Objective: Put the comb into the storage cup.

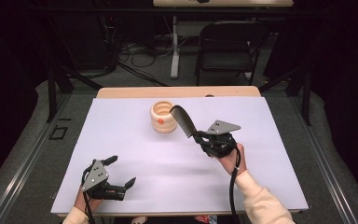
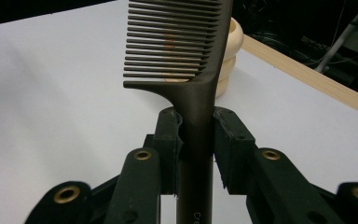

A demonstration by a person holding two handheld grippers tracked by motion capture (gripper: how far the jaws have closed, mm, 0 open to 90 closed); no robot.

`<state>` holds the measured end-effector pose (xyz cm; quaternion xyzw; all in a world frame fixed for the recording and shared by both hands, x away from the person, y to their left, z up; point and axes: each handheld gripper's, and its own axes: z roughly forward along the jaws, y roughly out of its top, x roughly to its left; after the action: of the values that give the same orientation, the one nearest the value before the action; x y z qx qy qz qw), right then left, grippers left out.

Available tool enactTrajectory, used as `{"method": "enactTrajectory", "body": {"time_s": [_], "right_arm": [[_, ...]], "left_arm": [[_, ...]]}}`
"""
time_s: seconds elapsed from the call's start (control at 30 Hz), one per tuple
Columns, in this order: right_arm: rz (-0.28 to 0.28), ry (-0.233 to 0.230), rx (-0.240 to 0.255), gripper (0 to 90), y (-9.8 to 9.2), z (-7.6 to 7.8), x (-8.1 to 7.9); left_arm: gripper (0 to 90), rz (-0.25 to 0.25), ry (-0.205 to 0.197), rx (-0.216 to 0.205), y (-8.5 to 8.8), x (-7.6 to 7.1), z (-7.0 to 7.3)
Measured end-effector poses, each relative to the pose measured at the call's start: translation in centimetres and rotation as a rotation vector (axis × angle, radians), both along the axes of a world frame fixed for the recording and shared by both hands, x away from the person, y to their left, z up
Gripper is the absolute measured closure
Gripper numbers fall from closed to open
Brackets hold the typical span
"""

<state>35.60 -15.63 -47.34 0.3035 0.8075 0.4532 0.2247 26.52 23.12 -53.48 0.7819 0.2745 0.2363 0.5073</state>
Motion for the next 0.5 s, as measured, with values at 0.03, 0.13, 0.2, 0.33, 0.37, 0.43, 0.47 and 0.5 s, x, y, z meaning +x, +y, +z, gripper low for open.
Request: {"method": "enactTrajectory", "body": {"time_s": [0.03, 0.13, 0.2, 0.33, 0.37, 0.43, 0.47, 0.5], "right_arm": [[-0.001, -0.001, 0.000, 71.9, 0.03, 0.00, 0.01], [-0.001, -0.005, 0.006, 71.9, 0.04, 0.01, 0.12], [-0.005, -0.006, 0.014, 71.9, 0.06, -0.02, 0.20], [-0.004, -0.013, 0.021, 71.9, 0.13, 0.08, 0.24], [-0.005, -0.014, 0.023, 71.8, 0.14, 0.13, 0.27], [-0.007, -0.019, 0.030, 71.8, 0.15, 0.18, 0.38], [-0.009, -0.015, 0.034, 71.8, 0.16, 0.20, 0.41], [-0.010, -0.016, 0.036, 71.9, 0.15, 0.21, 0.47]], "left_arm": [[0.9, 0.001, 0.000, 0.001, 0.00, 0.00, 0.00], [0.9, 0.000, -0.001, 0.001, -0.03, -0.02, 0.00], [0.9, 0.002, -0.002, -0.002, 0.00, -0.05, 0.01], [0.9, 0.001, -0.001, 0.000, -0.01, -0.03, 0.00], [0.9, 0.000, -0.001, 0.001, -0.01, -0.03, 0.01], [0.9, 0.003, 0.000, 0.001, 0.02, 0.00, 0.00], [1.0, 0.004, 0.000, 0.001, 0.02, 0.01, -0.01], [1.0, 0.005, 0.000, 0.002, 0.02, 0.01, -0.01]]}}
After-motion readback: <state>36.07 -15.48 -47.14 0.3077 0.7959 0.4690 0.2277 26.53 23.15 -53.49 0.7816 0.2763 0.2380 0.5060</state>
